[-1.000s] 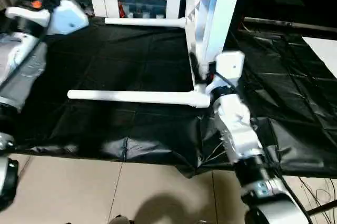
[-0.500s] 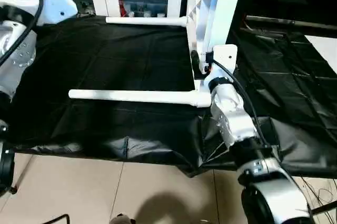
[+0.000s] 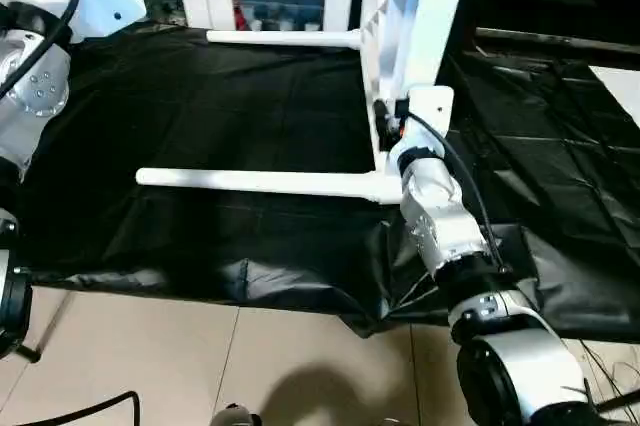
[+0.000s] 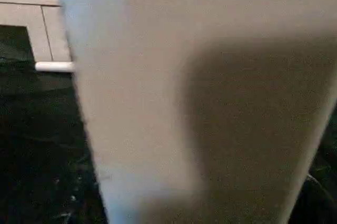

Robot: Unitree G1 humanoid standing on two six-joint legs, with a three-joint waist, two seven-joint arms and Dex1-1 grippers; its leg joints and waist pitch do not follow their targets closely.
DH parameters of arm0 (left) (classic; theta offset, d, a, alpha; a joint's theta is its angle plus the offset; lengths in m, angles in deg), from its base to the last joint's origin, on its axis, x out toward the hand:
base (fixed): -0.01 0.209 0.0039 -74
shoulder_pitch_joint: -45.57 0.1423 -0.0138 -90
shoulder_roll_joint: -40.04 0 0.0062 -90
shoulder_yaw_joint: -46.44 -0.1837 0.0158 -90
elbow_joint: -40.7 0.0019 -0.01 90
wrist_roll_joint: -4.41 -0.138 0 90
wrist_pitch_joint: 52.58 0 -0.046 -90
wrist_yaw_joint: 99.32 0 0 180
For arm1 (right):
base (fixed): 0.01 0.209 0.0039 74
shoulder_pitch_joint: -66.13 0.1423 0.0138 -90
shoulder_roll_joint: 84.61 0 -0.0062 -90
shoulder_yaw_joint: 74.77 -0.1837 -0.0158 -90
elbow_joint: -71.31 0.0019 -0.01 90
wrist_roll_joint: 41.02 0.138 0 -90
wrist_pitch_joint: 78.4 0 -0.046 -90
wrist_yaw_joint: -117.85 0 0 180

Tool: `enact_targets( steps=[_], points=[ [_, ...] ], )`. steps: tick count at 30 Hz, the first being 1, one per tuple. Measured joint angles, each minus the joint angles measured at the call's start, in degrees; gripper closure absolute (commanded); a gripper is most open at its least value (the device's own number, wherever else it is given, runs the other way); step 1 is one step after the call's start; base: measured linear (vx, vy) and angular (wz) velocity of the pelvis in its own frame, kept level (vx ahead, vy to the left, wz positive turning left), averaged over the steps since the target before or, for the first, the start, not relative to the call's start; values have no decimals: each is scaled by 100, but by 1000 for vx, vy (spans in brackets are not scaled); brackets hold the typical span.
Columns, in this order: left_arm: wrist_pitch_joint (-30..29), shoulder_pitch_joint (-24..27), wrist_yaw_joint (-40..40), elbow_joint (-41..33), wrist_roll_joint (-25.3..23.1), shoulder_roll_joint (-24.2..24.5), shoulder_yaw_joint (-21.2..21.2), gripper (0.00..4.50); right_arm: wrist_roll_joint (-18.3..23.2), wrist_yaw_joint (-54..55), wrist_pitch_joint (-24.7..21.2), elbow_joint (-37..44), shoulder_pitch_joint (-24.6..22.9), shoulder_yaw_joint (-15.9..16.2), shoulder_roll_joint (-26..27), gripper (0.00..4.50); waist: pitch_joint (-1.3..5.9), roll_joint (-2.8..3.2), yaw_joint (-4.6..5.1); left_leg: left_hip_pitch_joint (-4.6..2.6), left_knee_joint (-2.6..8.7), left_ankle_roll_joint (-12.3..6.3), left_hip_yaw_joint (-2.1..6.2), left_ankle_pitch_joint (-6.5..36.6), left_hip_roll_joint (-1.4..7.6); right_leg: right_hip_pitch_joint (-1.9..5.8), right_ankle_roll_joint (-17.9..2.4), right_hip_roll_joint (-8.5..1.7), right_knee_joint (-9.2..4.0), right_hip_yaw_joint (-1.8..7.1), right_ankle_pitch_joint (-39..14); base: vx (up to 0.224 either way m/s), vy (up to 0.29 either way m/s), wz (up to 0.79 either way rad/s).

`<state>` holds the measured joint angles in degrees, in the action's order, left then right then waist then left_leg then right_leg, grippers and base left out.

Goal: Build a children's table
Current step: Flip table

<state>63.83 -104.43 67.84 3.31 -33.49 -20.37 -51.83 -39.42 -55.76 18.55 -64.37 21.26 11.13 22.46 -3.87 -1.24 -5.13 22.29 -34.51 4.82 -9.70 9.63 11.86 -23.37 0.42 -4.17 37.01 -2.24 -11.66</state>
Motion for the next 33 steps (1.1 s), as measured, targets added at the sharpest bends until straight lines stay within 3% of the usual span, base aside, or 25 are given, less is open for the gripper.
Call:
enact_targets(
  steps=[6, 13, 17, 20, 22, 25, 33],
  points=[
    [36, 0, -1, 16, 58, 0, -3, 202, 1, -4, 76, -78, 15, -7, -30, 245, -1, 8, 0, -1, 0, 1, 0, -1, 0, 0, 0, 0, 2, -1, 0, 0, 0, 0],
    [101, -52, -2, 86, 125, 0, -3, 258, -10, -18, 191, -160, 17, 3, -66, 258, 0, 15, -11, -1, 0, 1, 0, -1, -1, 2, 0, -3, 2, -2, 0, 0, 0, 0],
    [120, -50, 118, 129, 212, -8, 3, 280, -60, -75, 226, -169, 16, 31, -139, 259, -7, 36, -16, 0, -1, 1, -1, -1, -3, 2, 0, -6, 3, -2, 1, 0, 0, 0],
    [68, 39, 432, 129, 537, -118, 216, 282, -166, -146, 246, -168, 80, 150, -345, 259, -37, 101, -17, 3, -3, 0, -10, -1, -9, 0, 1, -15, 5, 2, 2, 0, 0, 0],
    [28, 100, 587, 87, 726, -135, 356, 282, -223, -291, 247, -159, 246, 225, -550, 259, -60, 162, -11, 13, -4, -1, -17, -2, -11, -14, 2, -18, 9, 8, 3, 0, 0, 0],
    [-22, 219, 713, -13, 1079, -197, 620, 282, -333, -600, 247, -14, 589, 256, -955, 259, -49, 208, -24, 58, 2, -11, -18, -21, -9, -61, 1, -15, 15, 2, 2, 0, 0, 0],
    [-332, 809, 929, -634, 1891, -504, 1219, 282, -589, -1230, 247, 71, 1404, 404, -1708, 261, -51, 198, -35, 92, -11, -43, -43, -36, -8, -78, -5, -22, 8, -2, -2, 0, 0, 0]
  ],
)
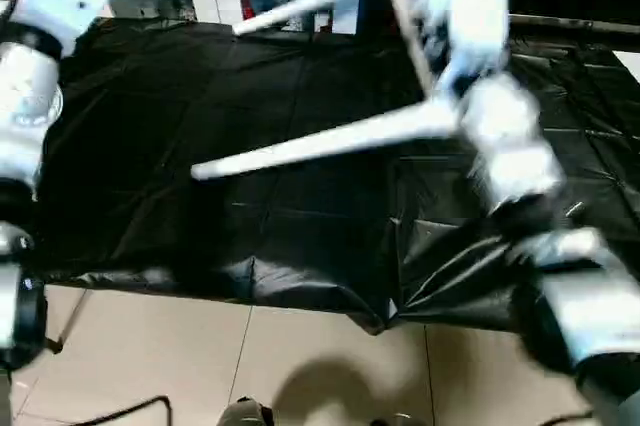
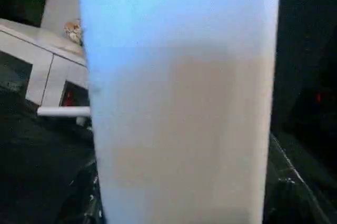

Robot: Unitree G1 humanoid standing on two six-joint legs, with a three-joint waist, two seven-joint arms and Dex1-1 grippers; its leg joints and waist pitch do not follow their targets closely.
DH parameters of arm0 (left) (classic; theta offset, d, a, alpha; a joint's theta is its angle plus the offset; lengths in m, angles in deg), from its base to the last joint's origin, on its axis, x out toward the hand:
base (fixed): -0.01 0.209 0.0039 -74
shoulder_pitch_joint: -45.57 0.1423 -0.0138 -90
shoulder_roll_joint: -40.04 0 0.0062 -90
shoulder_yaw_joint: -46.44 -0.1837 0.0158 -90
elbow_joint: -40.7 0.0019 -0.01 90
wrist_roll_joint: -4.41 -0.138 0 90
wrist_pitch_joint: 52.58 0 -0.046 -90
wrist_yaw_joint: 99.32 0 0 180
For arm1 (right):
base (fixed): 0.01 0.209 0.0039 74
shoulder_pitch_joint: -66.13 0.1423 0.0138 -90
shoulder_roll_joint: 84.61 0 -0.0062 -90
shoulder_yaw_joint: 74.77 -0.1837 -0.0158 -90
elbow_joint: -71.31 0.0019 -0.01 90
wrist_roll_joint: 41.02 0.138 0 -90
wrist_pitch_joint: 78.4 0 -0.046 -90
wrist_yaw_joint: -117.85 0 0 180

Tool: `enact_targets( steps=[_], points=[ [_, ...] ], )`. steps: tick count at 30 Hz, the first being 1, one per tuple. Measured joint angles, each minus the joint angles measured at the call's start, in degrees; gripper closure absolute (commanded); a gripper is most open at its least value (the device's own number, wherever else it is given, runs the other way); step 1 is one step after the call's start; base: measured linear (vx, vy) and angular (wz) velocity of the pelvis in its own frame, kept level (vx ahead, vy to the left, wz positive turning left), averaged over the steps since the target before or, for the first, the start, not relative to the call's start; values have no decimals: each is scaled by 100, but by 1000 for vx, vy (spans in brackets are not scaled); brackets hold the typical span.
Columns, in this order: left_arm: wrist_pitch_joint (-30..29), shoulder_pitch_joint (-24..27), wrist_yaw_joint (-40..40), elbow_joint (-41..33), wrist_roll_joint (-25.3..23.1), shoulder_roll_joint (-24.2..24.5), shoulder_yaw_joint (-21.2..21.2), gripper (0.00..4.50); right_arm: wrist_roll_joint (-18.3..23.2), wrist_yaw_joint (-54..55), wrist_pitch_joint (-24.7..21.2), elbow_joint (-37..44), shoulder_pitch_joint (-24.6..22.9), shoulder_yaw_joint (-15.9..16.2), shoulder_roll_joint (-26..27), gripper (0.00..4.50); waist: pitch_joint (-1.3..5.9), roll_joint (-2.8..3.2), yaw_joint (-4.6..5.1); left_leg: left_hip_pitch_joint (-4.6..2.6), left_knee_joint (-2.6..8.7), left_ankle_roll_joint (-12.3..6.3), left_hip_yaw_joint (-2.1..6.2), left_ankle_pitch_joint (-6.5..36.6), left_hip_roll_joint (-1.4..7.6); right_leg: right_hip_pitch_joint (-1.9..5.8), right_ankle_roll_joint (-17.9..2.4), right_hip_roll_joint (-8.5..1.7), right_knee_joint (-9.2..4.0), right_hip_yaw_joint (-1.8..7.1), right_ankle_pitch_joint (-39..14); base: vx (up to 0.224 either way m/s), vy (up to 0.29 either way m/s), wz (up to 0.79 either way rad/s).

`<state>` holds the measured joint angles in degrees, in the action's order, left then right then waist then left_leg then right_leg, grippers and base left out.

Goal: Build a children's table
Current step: Flip table

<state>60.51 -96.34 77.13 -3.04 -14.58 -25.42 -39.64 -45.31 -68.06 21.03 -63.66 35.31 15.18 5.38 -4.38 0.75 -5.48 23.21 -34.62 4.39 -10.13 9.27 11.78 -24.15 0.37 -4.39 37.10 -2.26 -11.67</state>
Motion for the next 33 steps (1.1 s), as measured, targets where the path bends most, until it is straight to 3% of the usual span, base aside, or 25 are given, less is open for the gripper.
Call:
enact_targets(
  steps=[6, 8, 11, 16, 24, 33],
  points=[
    [-517, 665, 270, -795, 746, -426, 464, 282, -305, -702, -14, -314, 991, 277, -588, 263, -9, -23, 7, 19, -16, -17, -13, 4, 5, -11, 0, 1, 3, -4, 0, 0, 0, 0],
    [-607, 884, 329, -1006, 973, -532, 554, 282, -454, -898, -25, -349, 1244, 335, -695, 264, -8, -80, 18, 20, -18, -19, -13, 4, 9, -12, 0, 7, 3, -7, 0, 0, 0, 0],
    [-777, 1186, 400, -1307, 1243, -674, 701, 282, -592, -1054, -31, -447, 1530, 490, -750, 264, -5, -117, 44, 22, -32, -26, -15, 10, 10, -10, 0, 5, 5, 0, 0, 0, 0, 0],
    [-1175, 1626, 583, -1847, 1563, -890, 944, 282, -764, -1219, -34, -542, 1873, 684, -756, 264, -1, -184, 34, 16, -45, -27, -14, 12, 11, 5, 1, 4, 6, -1, 1, 0, 0, 0],
    [-1654, 2261, 789, -2507, 2098, -1158, 1276, 282, -989, -1444, -9, -732, 2408, 934, -640, 264, -5, -237, -15, 37, -67, -33, -16, 15, 13, 15, 2, -2, 2, -3, 1, 0, 0, 0],
    [-2881, 2717, 1526, -3079, 2814, -1626, 1155, 284, -1437, -1746, 375, -1034, 2928, 1249, -775, 264, -17, -373, -27, 92, -122, -46, -6, 23, 19, 15, 8, 0, 4, -7, 9, 0, 0, 0]
  ],
)
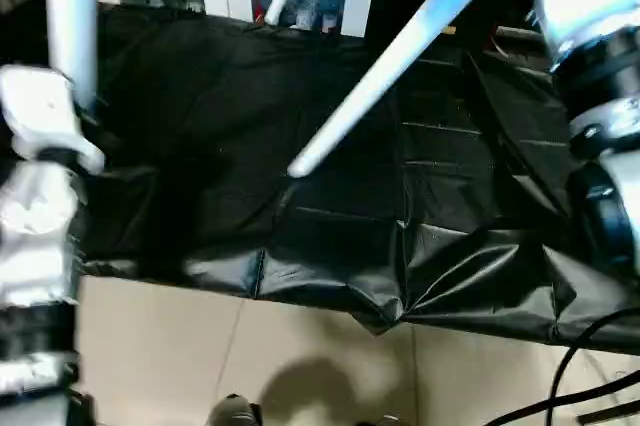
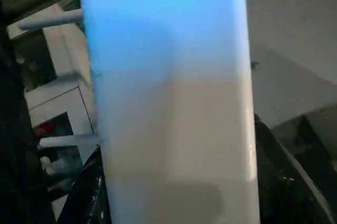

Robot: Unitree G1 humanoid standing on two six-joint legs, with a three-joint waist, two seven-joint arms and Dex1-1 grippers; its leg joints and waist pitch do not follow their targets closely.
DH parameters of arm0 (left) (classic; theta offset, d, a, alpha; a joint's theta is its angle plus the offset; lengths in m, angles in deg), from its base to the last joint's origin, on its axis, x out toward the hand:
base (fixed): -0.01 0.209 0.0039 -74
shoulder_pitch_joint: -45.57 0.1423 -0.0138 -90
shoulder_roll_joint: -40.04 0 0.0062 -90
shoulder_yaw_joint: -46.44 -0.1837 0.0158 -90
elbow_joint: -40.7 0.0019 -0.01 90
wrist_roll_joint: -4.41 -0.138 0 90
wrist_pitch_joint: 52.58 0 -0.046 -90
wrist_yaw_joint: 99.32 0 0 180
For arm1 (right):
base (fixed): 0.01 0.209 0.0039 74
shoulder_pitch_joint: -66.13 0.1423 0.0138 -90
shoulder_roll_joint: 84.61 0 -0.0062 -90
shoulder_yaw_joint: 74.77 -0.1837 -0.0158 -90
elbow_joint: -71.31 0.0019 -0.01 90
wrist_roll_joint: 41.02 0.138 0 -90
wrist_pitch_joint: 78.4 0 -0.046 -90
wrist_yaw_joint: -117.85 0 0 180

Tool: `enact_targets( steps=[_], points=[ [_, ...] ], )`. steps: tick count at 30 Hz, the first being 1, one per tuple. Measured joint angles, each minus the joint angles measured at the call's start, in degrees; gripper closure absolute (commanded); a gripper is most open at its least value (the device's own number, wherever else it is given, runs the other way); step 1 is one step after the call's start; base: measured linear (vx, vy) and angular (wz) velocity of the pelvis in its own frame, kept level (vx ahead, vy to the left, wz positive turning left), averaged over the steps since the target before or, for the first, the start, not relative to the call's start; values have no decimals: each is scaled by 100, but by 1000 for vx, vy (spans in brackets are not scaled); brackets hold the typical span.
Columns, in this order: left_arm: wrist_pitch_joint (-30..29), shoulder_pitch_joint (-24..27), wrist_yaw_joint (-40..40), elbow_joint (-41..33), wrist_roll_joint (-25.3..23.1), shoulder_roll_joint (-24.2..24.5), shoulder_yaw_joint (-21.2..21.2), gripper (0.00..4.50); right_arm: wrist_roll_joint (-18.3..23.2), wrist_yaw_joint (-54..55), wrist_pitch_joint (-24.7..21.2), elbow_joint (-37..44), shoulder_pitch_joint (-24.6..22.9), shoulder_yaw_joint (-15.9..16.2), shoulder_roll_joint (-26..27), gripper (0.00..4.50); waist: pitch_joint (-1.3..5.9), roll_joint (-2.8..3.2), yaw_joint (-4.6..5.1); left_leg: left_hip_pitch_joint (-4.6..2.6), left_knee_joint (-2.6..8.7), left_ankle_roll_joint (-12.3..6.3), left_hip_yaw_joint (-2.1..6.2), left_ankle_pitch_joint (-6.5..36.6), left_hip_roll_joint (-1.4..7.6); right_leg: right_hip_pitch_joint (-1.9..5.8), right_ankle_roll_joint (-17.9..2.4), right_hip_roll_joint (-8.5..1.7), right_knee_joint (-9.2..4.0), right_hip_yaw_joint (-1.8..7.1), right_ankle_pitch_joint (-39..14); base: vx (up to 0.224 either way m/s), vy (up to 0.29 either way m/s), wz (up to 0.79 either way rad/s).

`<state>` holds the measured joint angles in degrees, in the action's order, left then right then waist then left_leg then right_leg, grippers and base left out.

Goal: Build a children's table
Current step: Flip table

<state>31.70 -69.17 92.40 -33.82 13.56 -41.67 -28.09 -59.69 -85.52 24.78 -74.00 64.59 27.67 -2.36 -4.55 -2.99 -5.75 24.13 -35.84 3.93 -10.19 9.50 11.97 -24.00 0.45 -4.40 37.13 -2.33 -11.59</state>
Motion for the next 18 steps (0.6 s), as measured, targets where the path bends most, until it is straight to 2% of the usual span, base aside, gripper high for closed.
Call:
enact_targets(
  steps=[4, 9, 10, 12, 13, 14, 18],
  points=[
    [-295, 14, 124, -77, 25, -25, -69, 288, -87, -90, 14, -157, 131, 59, -21, 264, 3, -15, 0, 4, -4, 0, 8, 0, 0, 5, 2, 1, -2, -1, 1, 0, 0, 0],
    [-605, -7, 334, -127, 92, 56, -170, 290, -176, -230, 15, -327, 273, 66, -41, 264, 2, -13, 46, 5, -4, -1, 16, 1, -1, 3, 2, 3, -2, -2, 1, 0, 0, 0],
    [-691, -13, 381, -145, 111, 52, -197, 291, -194, -269, 14, -388, 316, 83, -57, 208, 2, -14, 56, 5, -4, -1, 17, 1, -1, 3, 3, 4, -2, -3, 1, 0, 0, 0],
    [-897, -26, 469, -179, 135, 54, -246, 292, -176, -298, 14, -540, 400, 94, -54, 194, 0, -10, 74, 6, -4, -2, 19, 1, -1, 1, 2, 4, -2, -2, 1, 0, 0, 0],
    [-1063, -18, 565, -170, 189, 29, -341, 293, -100, -301, 22, -622, 430, 60, -20, 170, -11, 6, 74, 8, -4, -2, 18, 1, -1, -3, 2, 3, -1, 2, 1, 0, 0, 0],
    [-1156, -5, 604, -152, 215, -4, -413, 293, -71, -289, 87, -633, 444, 39, 12, 170, -14, 12, 82, 14, -5, -2, 18, 1, -1, -12, 4, 4, 2, 3, 2, 0, 0, 0],
    [-1347, 26, 654, -149, 248, -125, -474, 300, 2, -252, 233, -791, 697, 5, 127, 134, -15, 11, 164, 34, -4, -1, 21, 0, 3, -33, 4, 25, 3, -9, 2, 0, 0, 0]
  ],
)
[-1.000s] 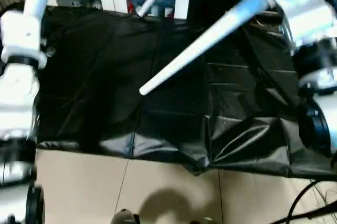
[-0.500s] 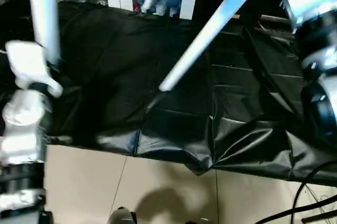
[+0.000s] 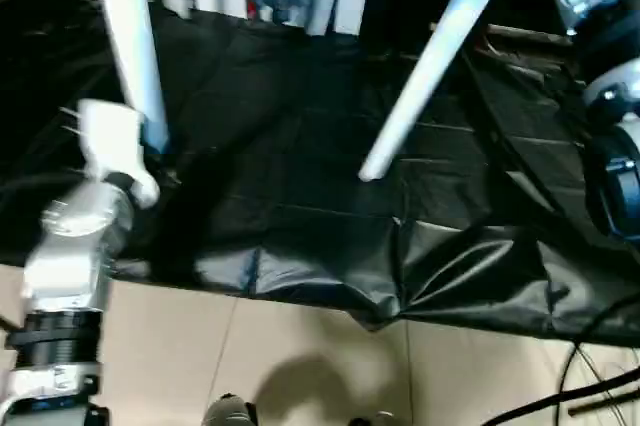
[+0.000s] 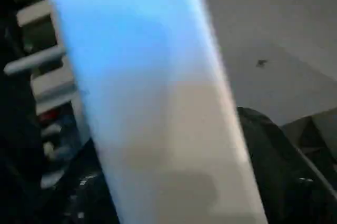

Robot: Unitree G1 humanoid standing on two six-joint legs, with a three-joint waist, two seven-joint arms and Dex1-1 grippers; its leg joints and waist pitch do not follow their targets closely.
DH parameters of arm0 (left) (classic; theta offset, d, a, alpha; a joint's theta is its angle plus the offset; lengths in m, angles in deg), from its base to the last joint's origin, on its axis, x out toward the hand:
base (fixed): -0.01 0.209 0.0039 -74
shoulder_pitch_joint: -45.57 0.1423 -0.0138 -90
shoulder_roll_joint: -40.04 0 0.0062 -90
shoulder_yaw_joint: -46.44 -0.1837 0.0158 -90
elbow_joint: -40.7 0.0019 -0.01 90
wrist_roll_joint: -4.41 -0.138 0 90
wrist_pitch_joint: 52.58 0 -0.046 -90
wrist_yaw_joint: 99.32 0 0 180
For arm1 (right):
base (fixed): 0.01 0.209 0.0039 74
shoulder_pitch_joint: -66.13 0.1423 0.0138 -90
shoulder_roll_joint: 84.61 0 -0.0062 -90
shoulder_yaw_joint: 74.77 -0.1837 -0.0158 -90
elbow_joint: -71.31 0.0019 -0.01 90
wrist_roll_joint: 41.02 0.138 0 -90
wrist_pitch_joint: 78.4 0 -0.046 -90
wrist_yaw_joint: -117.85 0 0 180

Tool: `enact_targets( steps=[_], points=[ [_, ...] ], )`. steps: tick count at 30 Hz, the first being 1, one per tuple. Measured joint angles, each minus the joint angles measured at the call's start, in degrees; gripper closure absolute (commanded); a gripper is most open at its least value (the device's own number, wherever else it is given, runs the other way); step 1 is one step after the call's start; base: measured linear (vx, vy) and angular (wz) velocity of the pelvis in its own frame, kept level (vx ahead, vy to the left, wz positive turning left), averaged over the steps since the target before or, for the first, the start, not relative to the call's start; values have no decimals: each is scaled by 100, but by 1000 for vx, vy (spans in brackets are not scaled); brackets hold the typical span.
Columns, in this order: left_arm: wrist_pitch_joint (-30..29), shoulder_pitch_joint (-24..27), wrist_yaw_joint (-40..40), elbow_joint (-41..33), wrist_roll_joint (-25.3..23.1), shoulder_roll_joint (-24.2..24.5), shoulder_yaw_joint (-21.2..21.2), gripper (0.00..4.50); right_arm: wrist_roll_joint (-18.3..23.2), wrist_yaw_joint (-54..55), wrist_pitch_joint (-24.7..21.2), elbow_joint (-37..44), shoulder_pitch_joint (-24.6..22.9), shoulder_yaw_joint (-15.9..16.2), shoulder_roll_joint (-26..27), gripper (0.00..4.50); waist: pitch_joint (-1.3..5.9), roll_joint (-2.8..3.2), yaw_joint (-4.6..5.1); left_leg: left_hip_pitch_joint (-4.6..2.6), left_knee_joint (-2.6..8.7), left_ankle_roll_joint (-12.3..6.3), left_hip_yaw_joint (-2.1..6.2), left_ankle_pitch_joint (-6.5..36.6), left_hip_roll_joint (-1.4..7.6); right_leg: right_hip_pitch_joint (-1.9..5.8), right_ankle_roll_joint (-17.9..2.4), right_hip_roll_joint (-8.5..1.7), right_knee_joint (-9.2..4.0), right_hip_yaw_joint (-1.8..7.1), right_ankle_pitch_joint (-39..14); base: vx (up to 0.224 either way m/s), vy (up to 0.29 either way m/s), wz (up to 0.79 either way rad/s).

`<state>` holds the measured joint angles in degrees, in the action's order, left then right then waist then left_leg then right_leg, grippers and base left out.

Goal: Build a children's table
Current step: Flip table

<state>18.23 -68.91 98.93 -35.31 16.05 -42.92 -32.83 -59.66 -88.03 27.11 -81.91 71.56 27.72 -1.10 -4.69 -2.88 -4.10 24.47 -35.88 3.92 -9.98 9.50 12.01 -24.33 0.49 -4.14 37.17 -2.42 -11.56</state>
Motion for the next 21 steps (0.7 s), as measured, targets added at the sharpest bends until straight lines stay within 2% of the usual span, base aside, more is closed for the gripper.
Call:
enact_targets(
  steps=[2, 6, 13, 17, 21],
  points=[
    [-31, 33, -22, 1, 4, -25, 3, 300, 0, 61, 21, 0, 18, -19, 30, 134, 0, 0, 13, 13, -1, 0, 5, 0, 6, -5, -1, 7, -3, -12, 0, 0, 0, 0],
    [-34, 83, -37, -29, 60, -24, 11, 303, 5, 177, 137, -42, 17, -77, 101, 99, 0, -6, 65, 29, -10, -3, 4, 1, 6, -19, -1, 6, -3, -10, 0, 0, 0, 0],
    [-27, 329, -87, -86, 35, -19, 82, 304, 273, 60, 1137, -72, -216, -168, 299, 38, 2, -12, 132, 53, -36, -8, -2, 2, 9, -60, -1, 5, 31, 3, 0, 0, 0, 0],
    [-26, 383, -105, -85, -19, -26, 55, 305, 391, 172, 1689, 211, -567, -213, 440, 6, -1, -23, 122, 53, -51, -11, -3, -1, 12, -64, -1, 5, 53, 5, 0, 0, 0, 0],
    [-27, 391, -98, -81, -27, -40, 14, 305, 489, 195, 2327, 447, -819, -213, 518, 0, 3, -36, 77, 53, -62, -14, -4, -3, 14, -66, -1, 3, 71, 5, 0, 0, 0, 0]
  ],
)
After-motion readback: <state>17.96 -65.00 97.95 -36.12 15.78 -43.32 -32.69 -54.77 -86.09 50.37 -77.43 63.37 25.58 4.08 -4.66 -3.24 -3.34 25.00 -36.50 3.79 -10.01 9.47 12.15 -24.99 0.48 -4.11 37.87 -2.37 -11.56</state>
